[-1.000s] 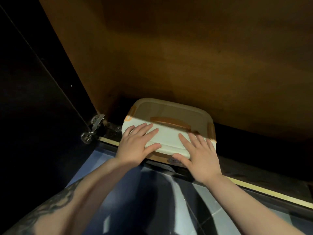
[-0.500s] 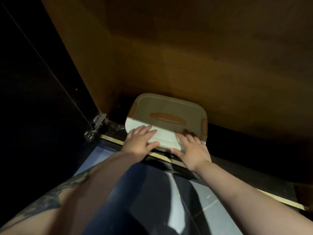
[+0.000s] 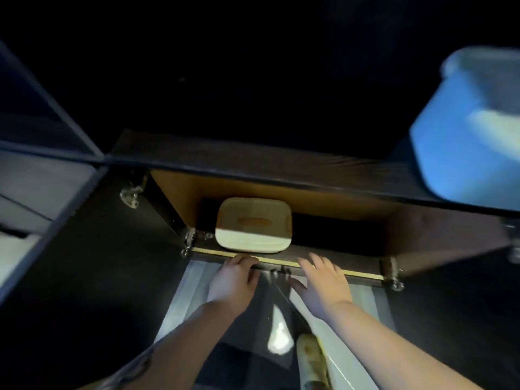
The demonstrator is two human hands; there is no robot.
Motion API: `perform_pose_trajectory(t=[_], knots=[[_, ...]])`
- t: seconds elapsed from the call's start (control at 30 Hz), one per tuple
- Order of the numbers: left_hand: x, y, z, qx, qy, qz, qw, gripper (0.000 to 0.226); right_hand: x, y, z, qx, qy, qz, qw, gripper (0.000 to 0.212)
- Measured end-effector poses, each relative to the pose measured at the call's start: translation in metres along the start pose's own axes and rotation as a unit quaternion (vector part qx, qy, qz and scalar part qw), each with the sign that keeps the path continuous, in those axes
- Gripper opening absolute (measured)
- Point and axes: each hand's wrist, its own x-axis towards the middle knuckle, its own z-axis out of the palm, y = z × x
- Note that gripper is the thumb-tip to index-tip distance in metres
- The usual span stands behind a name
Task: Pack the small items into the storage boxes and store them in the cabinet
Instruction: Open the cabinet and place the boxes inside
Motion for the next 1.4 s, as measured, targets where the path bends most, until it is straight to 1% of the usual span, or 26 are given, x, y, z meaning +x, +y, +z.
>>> perform_pose_trajectory(t=[0.07,0.13,0.23,0.3,0.47,0.53,0.63,0.7,0.83,0.9,1.0,1.07,1.13,1.2,1.23,1.3,1.33,1.4], knots=[[-0.024,0.043,-0.04,-0.003,0.0,0.028,1.0,0.031,-0.046,0.004,-0.049,0.007,0.002,0.024,1.0,0.057],[-0.038,0.09,-0.075,0.006,0.001,0.068,0.998,0.035,-0.084,0.011,-0.097,0.016,0.026,0.042,0.999,0.058],[-0.048,0.16,-0.112,0.018,0.023,0.133,0.991,0.036,-0.13,0.029,-0.155,0.018,0.097,0.062,0.993,0.057],[-0.053,0.206,-0.127,0.019,0.06,0.168,0.984,0.035,-0.155,0.045,-0.186,0.02,0.152,0.072,0.986,0.056],[-0.035,0.317,-0.136,-0.029,0.147,0.23,0.962,0.035,-0.177,0.107,-0.252,0.006,0.269,0.084,0.96,0.053],[-0.02,0.353,-0.131,-0.036,0.166,0.254,0.952,0.035,-0.174,0.139,-0.272,0.001,0.3,0.075,0.951,0.05],[0.013,0.389,-0.119,-0.029,0.175,0.249,0.952,0.035,-0.158,0.191,-0.3,0.01,0.33,0.072,0.941,0.043],[0.034,0.403,-0.113,0.0,0.176,0.228,0.958,0.037,-0.142,0.224,-0.313,0.009,0.334,0.069,0.94,0.041],[0.062,0.414,-0.101,0.106,0.159,0.164,0.968,0.039,-0.106,0.271,-0.322,-0.037,0.29,0.074,0.953,0.044],[0.069,0.411,-0.095,0.119,0.146,0.141,0.972,0.043,-0.092,0.288,-0.322,-0.038,0.278,0.066,0.957,0.045],[0.082,0.407,-0.091,0.063,0.119,0.113,0.984,0.048,-0.075,0.309,-0.328,0.02,0.281,0.029,0.959,0.033],[0.093,0.406,-0.094,0.016,0.084,0.102,0.991,0.053,-0.066,0.324,-0.331,0.031,0.293,0.014,0.955,0.026],[0.102,0.406,-0.098,-0.016,0.057,0.098,0.993,0.056,-0.062,0.339,-0.333,0.049,0.309,0.033,0.949,0.032],[0.11,0.404,-0.101,-0.046,0.048,0.094,0.993,0.058,-0.059,0.351,-0.337,0.097,0.311,0.031,0.945,0.039],[0.113,0.401,-0.1,-0.052,0.051,0.096,0.993,0.058,-0.057,0.354,-0.337,0.127,0.305,0.024,0.944,0.04],[0.118,0.394,-0.095,-0.067,0.081,0.107,0.989,0.056,-0.054,0.357,-0.336,0.196,0.286,0.029,0.937,0.04],[0.119,0.392,-0.091,-0.099,0.1,0.115,0.983,0.055,-0.053,0.357,-0.334,0.229,0.277,0.04,0.932,0.041],[0.119,0.392,-0.083,-0.221,0.114,0.117,0.962,0.053,-0.052,0.356,-0.333,0.278,0.254,0.064,0.924,0.042]])
